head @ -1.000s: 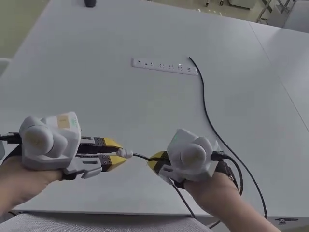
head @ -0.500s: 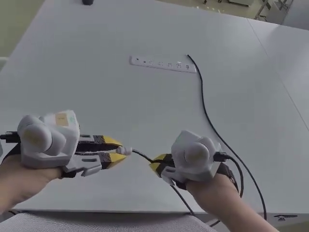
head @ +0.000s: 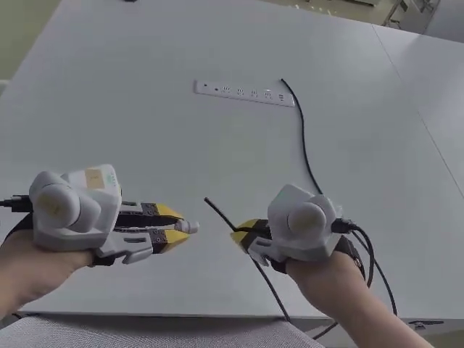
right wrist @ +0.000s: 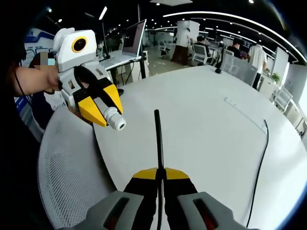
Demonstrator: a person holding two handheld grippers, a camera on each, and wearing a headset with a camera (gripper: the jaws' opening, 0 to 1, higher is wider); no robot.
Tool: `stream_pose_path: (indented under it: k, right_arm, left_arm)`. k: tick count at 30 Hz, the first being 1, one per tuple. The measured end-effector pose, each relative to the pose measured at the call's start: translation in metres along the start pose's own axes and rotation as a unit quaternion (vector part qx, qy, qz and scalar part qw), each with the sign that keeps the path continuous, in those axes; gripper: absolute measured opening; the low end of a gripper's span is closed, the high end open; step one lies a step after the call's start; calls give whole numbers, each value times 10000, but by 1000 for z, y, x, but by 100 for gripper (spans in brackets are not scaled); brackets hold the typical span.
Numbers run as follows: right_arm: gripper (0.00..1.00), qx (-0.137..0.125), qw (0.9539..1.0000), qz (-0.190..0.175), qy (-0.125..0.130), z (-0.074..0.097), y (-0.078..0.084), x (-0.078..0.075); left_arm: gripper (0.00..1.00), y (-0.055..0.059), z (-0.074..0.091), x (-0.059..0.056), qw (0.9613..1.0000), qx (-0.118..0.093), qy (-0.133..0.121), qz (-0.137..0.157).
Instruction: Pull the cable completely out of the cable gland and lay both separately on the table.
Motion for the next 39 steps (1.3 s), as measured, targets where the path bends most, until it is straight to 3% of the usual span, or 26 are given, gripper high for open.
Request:
stream_pose_path:
  k: [9, 19, 26, 34, 39]
  right_arm:
    - [0, -41, 9998, 159, 111, -2, -28, -18]
    - [0, 23, 9995, 251, 175, -19, -61, -46]
    - [0, 38, 9997, 140, 216, -38, -90, -59]
    - [0, 43, 9985, 528, 152, -69, -129, -65]
    - [0, 102, 9969, 778, 82, -93, -140, -61]
  left_arm:
    - [15, 11, -3, 2, 10000, -22, -3, -42]
    - [16, 36, -7, 10, 9999, 79, 39, 65]
    - [16, 52, -7, 12, 9998, 111, 114, 156]
    - [16, 60, -8, 14, 9996, 167, 182, 115]
    - [16, 72, -10, 23, 9995, 196, 133, 229]
Point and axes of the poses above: the centre of the closed fingertips' face, and the gripper's own axes: z roughly backward along the fingers, x roughly to its left, y roughly out of its underside, the point moved 5 cm from there along z, roughly backward along the fingers, and after that the axes turned 5 degrees about -z, right-handed, at the moved point
